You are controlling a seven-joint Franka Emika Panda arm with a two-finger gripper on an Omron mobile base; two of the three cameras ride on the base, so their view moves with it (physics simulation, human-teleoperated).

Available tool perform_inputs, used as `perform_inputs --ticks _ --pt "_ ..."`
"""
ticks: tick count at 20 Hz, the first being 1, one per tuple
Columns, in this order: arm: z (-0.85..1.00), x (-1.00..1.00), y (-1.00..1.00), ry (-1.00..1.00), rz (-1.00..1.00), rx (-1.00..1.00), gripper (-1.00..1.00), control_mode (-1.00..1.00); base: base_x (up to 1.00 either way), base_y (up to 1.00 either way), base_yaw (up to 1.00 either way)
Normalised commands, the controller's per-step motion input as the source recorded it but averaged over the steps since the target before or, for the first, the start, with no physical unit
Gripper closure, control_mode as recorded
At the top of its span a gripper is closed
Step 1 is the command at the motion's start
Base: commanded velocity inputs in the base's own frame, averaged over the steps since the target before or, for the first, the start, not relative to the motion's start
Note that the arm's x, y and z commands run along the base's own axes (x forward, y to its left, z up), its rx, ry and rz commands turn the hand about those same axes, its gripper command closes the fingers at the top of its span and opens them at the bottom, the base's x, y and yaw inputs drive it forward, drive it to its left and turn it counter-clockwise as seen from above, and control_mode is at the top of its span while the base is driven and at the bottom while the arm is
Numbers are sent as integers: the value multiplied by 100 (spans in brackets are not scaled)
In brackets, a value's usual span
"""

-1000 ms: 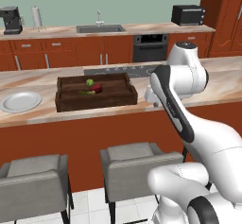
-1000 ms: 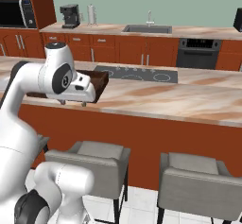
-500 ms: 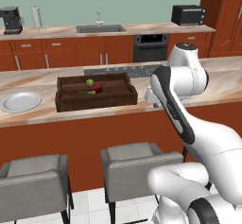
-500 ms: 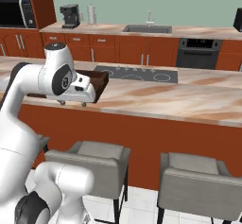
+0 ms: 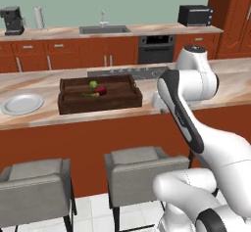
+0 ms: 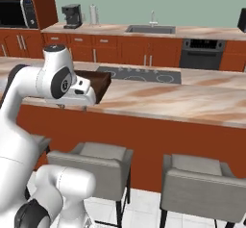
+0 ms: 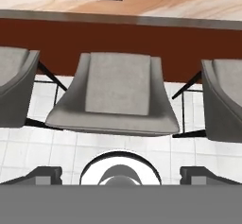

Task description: Create a steak meal by picking up the steak and asparagus from the tray and placing them on the plate. Leave the lime on the tray.

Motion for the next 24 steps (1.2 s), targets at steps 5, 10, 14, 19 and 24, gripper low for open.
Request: perform_inputs --ticks 5,10,14,19,24 --pt "0 0 0 0 0 0 -100 100 -72 27 7" --pt "0 0 0 0 0 0 -100 100 -14 67 2" --pt "0 0 0 0 0 0 -100 100 0 90 0" --pt "0 0 0 0 0 0 -100 100 4 87 0" --pt "0 0 0 0 0 0 -100 100 41 26 0"
